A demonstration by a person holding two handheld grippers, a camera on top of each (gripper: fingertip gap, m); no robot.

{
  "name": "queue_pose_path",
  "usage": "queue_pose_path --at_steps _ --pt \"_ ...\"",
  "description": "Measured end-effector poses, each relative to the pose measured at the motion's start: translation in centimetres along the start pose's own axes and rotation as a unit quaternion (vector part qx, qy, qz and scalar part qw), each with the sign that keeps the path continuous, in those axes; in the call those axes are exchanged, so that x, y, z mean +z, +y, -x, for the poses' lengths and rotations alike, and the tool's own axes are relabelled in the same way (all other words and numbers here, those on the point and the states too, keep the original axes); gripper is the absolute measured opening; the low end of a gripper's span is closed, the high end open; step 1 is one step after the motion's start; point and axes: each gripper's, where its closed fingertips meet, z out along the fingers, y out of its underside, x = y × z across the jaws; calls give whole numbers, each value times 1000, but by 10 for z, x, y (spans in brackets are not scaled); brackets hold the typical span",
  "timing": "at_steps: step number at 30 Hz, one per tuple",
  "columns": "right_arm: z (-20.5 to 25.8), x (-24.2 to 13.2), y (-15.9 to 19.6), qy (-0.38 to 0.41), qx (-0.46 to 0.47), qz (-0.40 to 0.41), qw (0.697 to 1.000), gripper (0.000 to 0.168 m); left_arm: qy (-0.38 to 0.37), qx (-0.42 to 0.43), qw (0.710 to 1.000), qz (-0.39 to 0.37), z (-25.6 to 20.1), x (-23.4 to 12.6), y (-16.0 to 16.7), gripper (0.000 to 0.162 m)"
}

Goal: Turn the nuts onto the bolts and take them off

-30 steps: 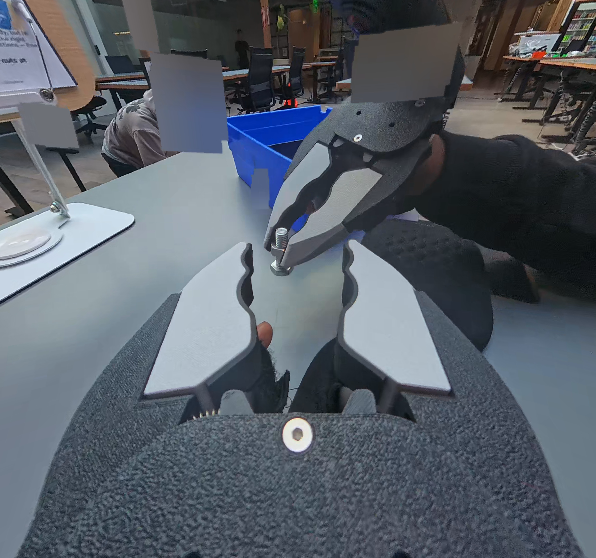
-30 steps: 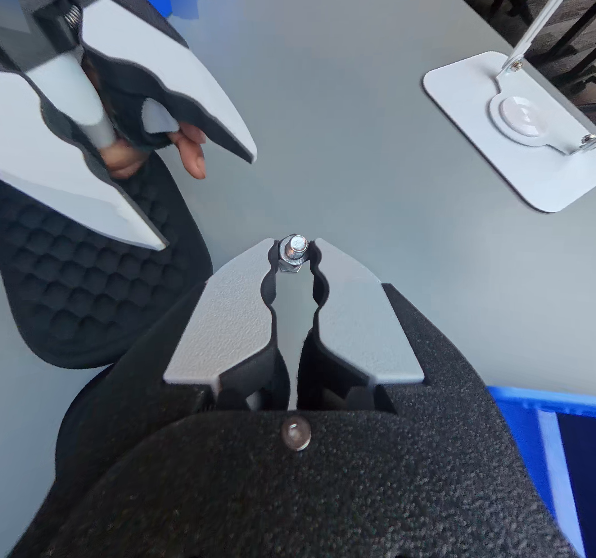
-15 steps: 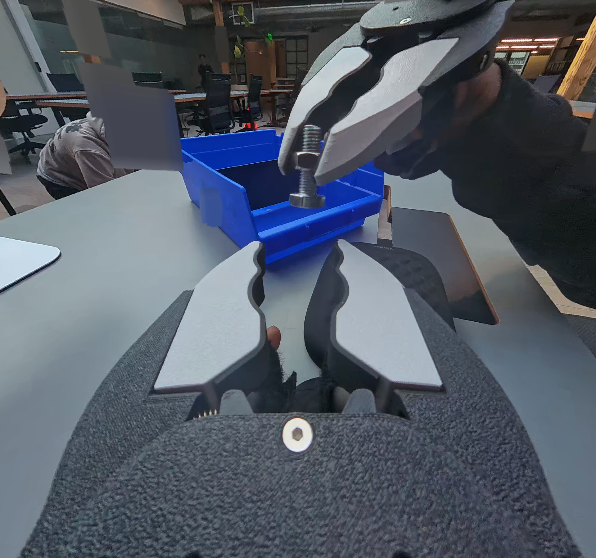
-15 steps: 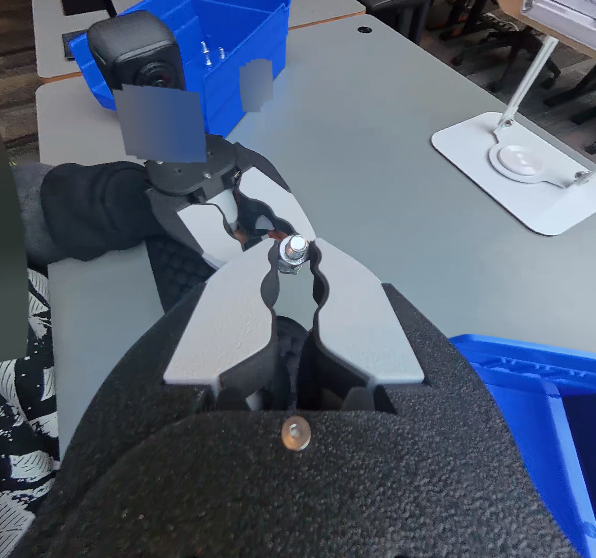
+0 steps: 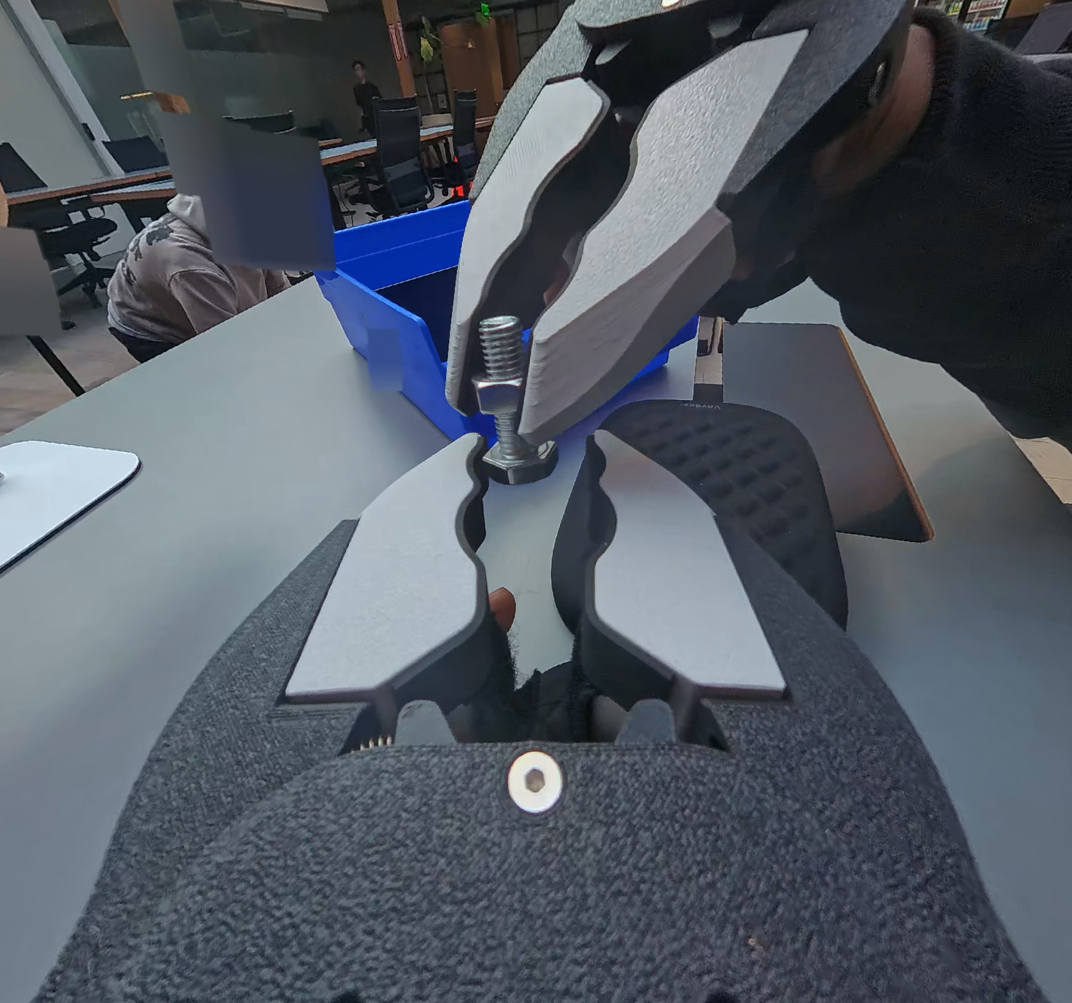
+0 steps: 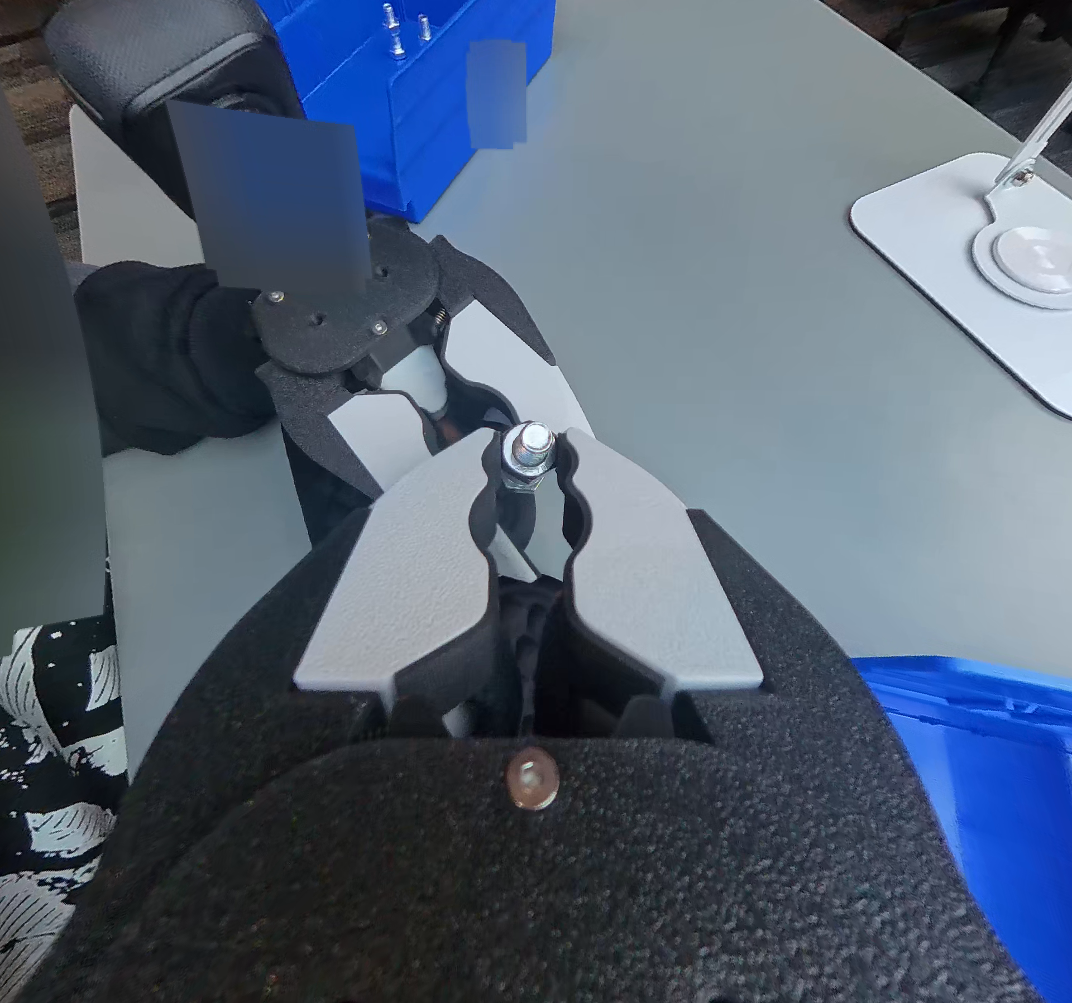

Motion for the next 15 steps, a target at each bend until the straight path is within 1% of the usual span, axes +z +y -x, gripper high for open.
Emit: queue_pose_path --at_steps 2,5,10,15 --pt "1 -1 0 -1 -16 0 1000 17 0 -5 1000 -4 1 -1 -1 29" --pt "2 -2 0 -5 -37 -5 999 17 4 -16 1000 -4 1 -2 -1 29" --pt "3 0 4 -5 -52 8 999 17 8 -12 1000 -7 0 -2 -2 27" --pt "7 0 3 -12 -97 7 995 17 21 -11 1000 -11 -4 -3 -3 26"
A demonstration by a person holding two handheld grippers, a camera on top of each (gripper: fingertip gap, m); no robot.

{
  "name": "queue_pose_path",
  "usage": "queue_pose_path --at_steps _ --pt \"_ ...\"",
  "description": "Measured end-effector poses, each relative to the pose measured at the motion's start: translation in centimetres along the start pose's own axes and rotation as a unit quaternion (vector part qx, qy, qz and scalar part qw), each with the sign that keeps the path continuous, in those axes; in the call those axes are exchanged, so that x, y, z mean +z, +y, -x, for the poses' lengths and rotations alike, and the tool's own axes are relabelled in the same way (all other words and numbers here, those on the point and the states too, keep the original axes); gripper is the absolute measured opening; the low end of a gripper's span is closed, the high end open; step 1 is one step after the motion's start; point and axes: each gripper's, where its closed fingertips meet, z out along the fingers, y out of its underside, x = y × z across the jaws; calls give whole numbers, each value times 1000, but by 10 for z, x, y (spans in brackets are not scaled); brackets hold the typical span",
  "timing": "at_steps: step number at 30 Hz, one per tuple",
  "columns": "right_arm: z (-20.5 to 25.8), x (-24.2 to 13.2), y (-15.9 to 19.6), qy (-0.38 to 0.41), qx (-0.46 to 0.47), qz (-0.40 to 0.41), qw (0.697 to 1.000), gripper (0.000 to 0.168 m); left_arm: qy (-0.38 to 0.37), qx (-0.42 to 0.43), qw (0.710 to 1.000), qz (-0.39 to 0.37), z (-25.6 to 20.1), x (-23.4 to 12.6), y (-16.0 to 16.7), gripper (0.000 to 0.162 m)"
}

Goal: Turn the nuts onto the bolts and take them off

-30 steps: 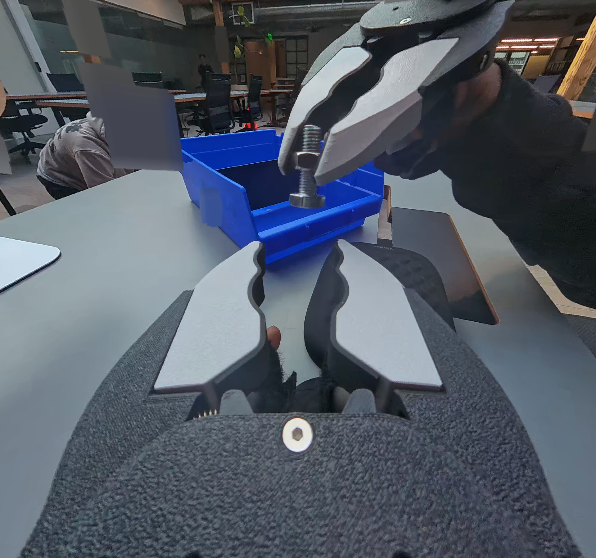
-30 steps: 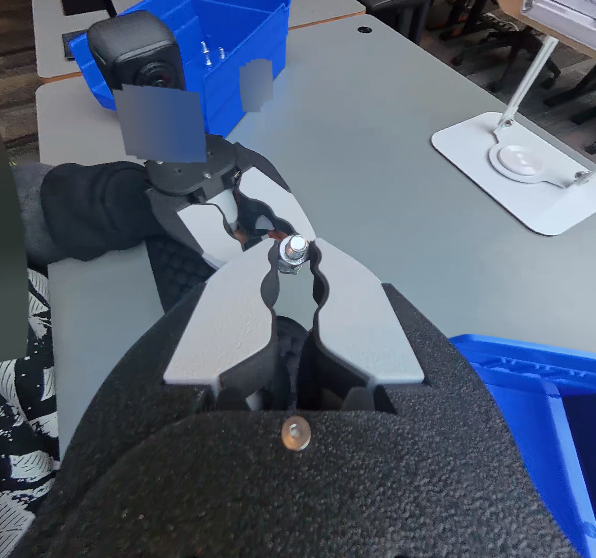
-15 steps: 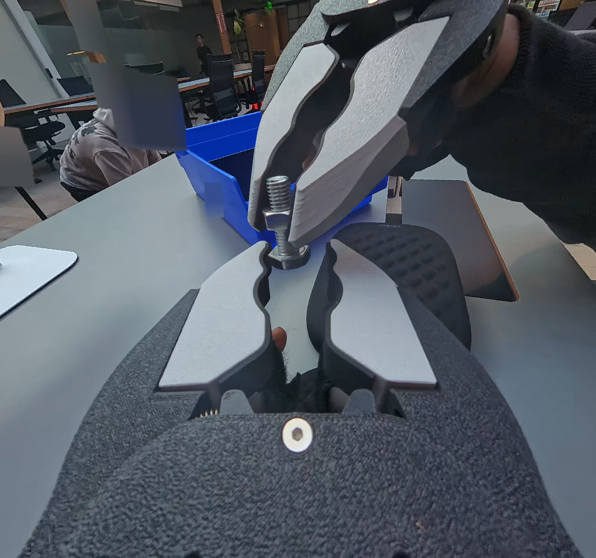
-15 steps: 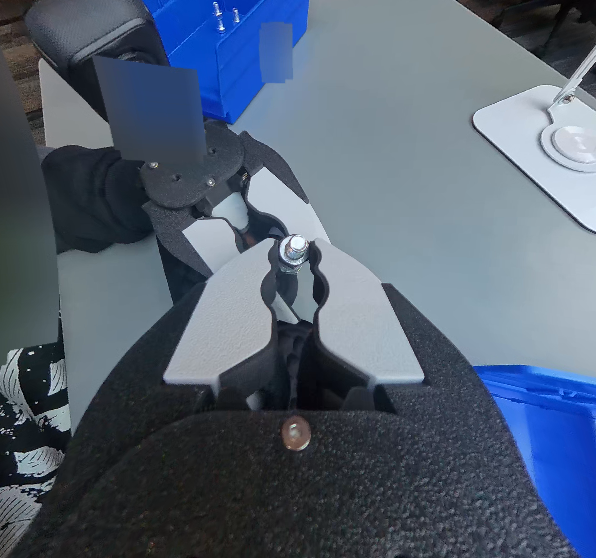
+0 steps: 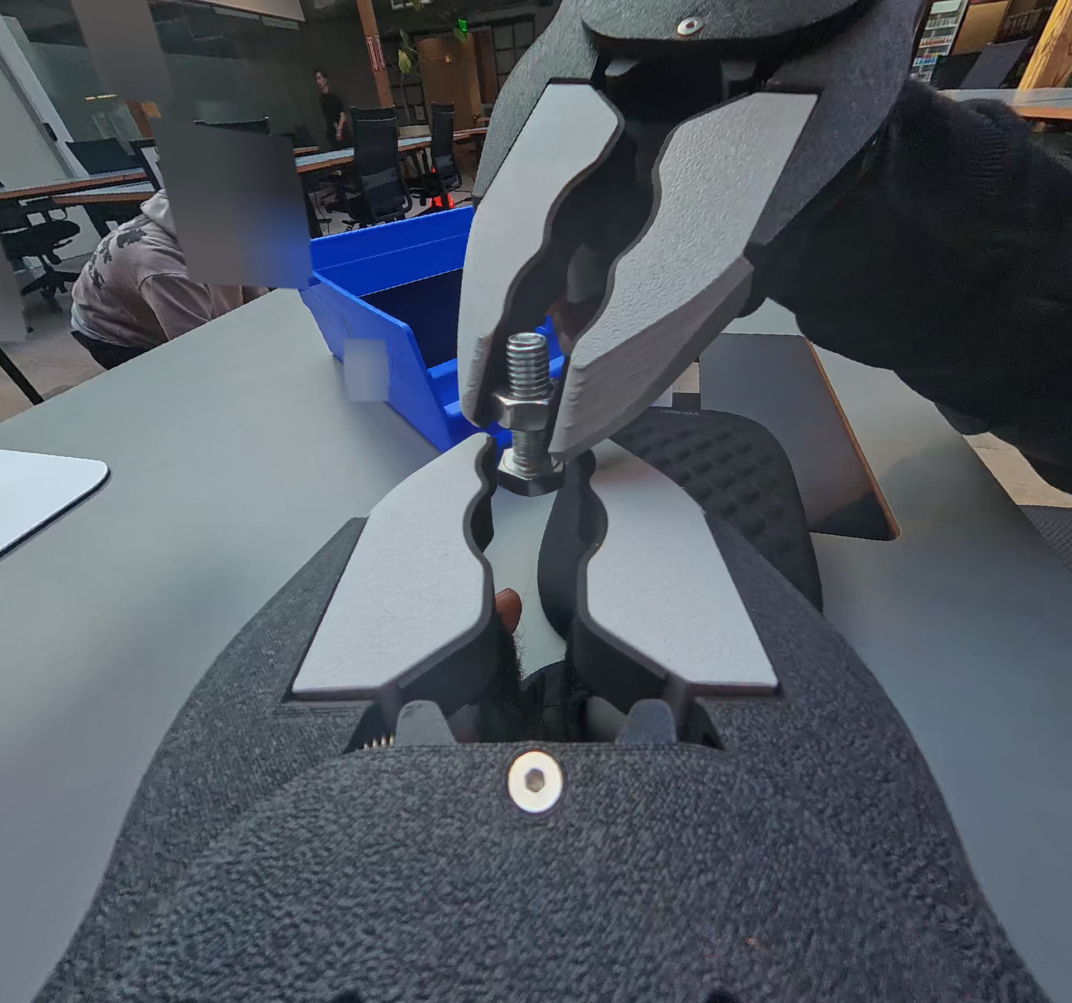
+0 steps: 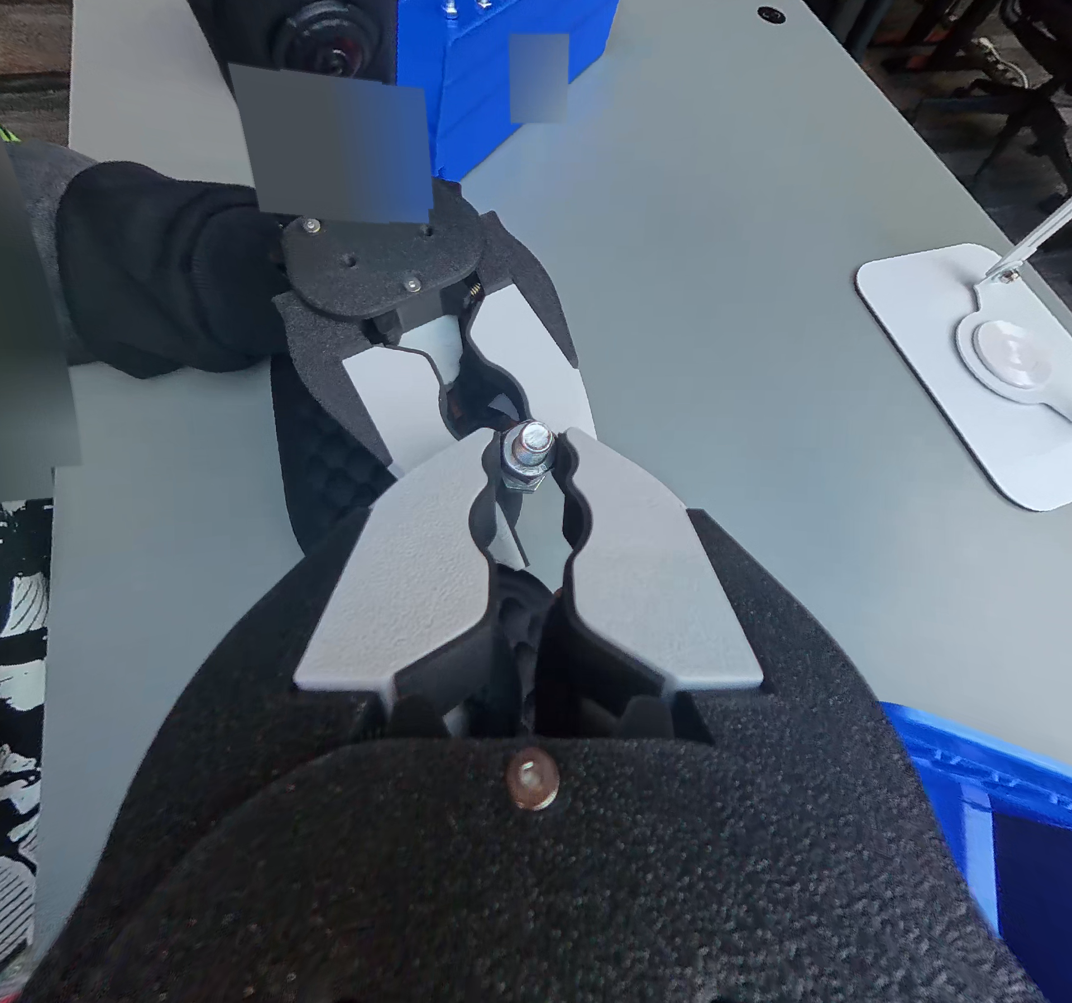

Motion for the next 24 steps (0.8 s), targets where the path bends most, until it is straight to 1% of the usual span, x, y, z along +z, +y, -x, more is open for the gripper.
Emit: queue_pose_path --at_steps 3,11,14,21,22,24 --pt "1 -1 0 -6 -21 5 1000 17 12 4 1000 -4 -4 -1 -1 26" --pt "5 -2 -2 -21 -35 9 999 17 18 13 1000 -1 -7 -1 -1 22" --pt "7 -2 -2 -26 -33 8 999 17 15 14 1000 -2 -6 -1 -1 15" --pt "7 -1 -5 -19 -26 -5 999 17 19 4 1000 -6 -6 -2 -2 14" --pt "6 -1 -6 -14 -20 -15 1000 20 21 0 1000 -7 -6 -2 -2 14" --pt "5 -3 -11 -5 -2 -53 999 35 29 -7 1000 -11 -7 -3 -3 14"
